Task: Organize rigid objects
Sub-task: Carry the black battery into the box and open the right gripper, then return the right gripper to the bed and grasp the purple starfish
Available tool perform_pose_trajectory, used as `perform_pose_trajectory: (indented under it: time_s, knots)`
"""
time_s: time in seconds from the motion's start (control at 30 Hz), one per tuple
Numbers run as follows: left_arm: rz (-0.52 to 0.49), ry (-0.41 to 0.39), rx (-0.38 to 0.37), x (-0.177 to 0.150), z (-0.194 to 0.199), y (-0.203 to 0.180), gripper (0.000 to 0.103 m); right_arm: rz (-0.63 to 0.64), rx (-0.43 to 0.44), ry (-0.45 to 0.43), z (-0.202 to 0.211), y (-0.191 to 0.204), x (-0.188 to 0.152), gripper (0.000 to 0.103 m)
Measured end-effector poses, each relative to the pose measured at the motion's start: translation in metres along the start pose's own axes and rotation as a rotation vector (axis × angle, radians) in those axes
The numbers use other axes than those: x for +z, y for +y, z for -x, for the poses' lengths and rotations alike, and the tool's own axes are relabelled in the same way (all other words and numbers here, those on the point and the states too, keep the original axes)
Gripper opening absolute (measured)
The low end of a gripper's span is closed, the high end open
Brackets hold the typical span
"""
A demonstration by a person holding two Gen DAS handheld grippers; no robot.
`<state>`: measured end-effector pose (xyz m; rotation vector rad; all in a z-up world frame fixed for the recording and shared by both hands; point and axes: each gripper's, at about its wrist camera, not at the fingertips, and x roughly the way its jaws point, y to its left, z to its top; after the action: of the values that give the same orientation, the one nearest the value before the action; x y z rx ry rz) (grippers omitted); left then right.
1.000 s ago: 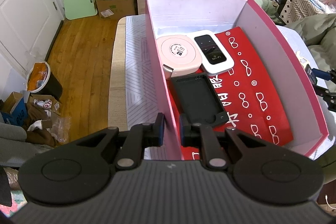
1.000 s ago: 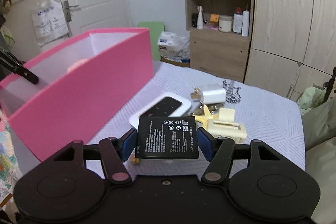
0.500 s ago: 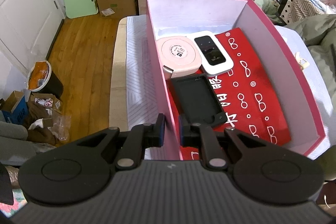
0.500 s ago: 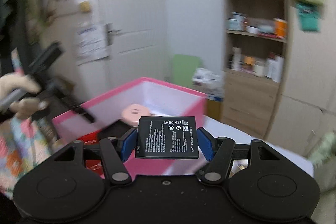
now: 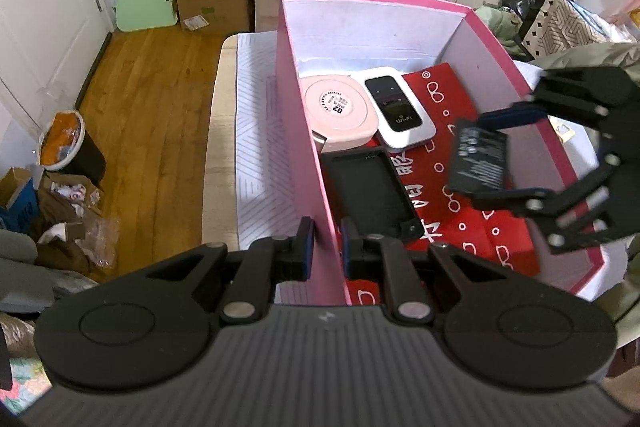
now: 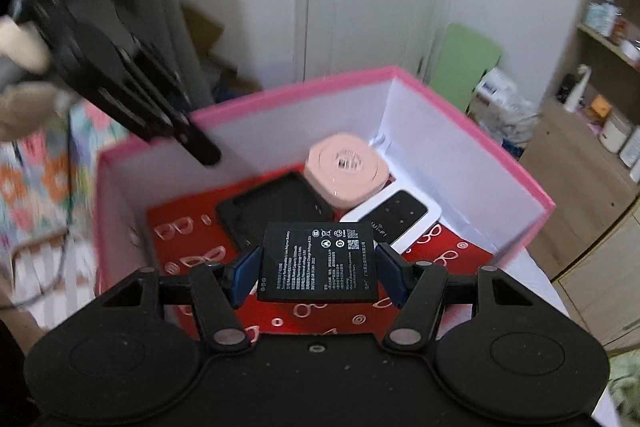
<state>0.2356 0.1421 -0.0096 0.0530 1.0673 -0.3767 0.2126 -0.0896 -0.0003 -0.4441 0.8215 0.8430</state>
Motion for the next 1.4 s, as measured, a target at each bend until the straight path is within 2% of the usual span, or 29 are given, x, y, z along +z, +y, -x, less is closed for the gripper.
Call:
perform_pose_trajectory:
  time_s: [0.13,0.3,0.53,0.63,0.7,0.87,0.9,0.97,1.03,1.2,1.27,1.33,1.4]
  knots:
    - [-0.006,-0.01,-0.003,-0.001,0.001,-0.001,0.013,0.063,0.008,0.11,-0.023,0.002,0.008,0.067]
    - [0.007,0.001,-0.019,0.002,0.002,0.003,0.013,0.207,0.075,0.185,-0.033,0.012,0.015,0.067]
    - [0.002,-0.02,-0.024,-0.002,0.008,0.001,0.013,0.366,0.081,0.271,-0.045,0.024,0.019,0.067]
    - [0.012,-0.022,-0.029,-0.003,0.008,0.002,0.013,0.364,0.037,0.224,-0.045,0.023,0.015,0.068]
    - [0.016,-0.023,-0.031,-0.003,0.008,0.002,0.013,0.36,0.04,0.212,-0.042,0.023,0.014,0.068]
    - [0.03,-0.025,-0.035,-0.002,0.008,0.004,0.013,0.284,-0.029,-0.008,0.0,0.02,0.001,0.071]
    - [0.035,-0.026,-0.036,-0.002,0.008,0.005,0.013,0.267,-0.04,-0.047,0.01,0.02,-0.004,0.075]
    - [0.032,-0.029,-0.032,-0.002,0.008,0.004,0.013,0.261,-0.054,-0.12,0.031,0.021,-0.017,0.079]
    - [0.026,-0.03,-0.027,-0.003,0.008,0.003,0.013,0.228,-0.102,-0.157,0.046,0.02,-0.026,0.079]
    - [0.019,-0.039,-0.021,-0.006,0.009,0.001,0.013,0.055,-0.168,-0.221,0.09,0.014,-0.047,0.079]
    - [0.012,-0.035,-0.016,-0.007,0.009,-0.001,0.013,-0.123,-0.129,-0.278,0.108,0.008,-0.064,0.081]
    - [0.002,-0.026,-0.009,-0.008,0.009,-0.003,0.013,-0.257,-0.13,-0.328,0.113,0.004,-0.085,0.081]
    - [-0.014,-0.024,0.0,-0.007,0.01,-0.006,0.013,-0.292,-0.174,-0.361,0.113,0.01,-0.107,0.081]
